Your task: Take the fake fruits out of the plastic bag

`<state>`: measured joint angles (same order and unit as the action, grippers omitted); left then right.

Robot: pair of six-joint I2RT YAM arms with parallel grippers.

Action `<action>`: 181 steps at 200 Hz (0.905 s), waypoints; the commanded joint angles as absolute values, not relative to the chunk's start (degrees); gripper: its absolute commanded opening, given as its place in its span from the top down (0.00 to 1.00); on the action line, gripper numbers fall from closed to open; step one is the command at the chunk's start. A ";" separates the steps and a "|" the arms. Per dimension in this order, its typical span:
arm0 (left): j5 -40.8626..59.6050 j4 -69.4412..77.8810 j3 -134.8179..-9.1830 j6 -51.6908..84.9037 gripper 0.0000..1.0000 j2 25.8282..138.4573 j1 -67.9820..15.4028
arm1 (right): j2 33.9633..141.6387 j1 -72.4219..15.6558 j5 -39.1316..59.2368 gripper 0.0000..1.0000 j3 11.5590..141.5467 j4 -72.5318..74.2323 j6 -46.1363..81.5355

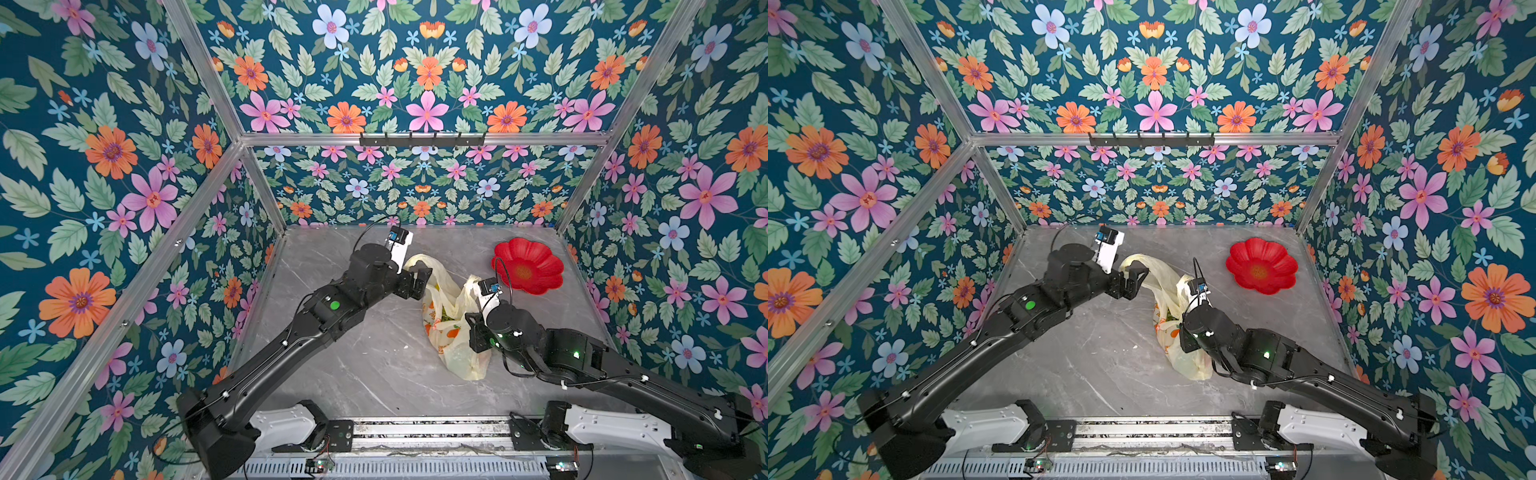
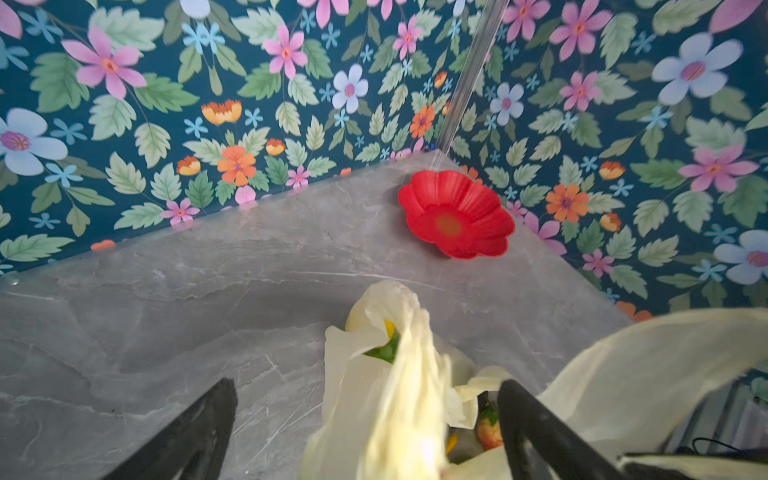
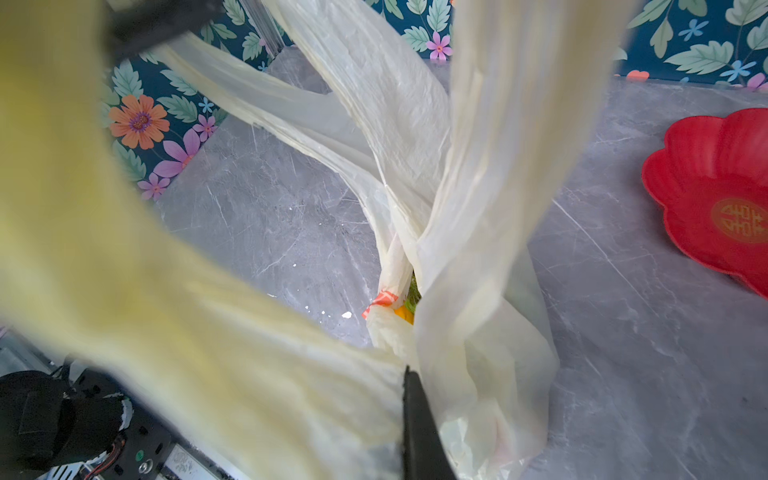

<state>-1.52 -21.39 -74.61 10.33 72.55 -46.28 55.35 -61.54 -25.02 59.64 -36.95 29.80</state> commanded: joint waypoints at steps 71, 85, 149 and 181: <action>-9.11 -25.22 -83.05 13.83 0.94 83.07 -44.95 | 51.53 -40.58 -8.74 1.00 56.15 -31.20 30.11; -8.58 -24.40 -84.56 16.08 1.00 84.22 -41.87 | 53.44 -35.50 -3.95 1.00 58.12 -29.95 28.68; -7.02 -16.14 -85.00 27.25 1.00 77.84 -26.44 | 65.52 -23.82 7.30 1.00 76.95 -29.99 23.84; -4.27 -10.44 -73.90 29.11 1.00 70.35 -26.46 | 64.02 -23.78 9.17 1.00 71.92 -26.91 25.27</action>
<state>-6.11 -16.95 -80.60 25.96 74.08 -26.68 64.71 -23.88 6.07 75.24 -29.82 25.32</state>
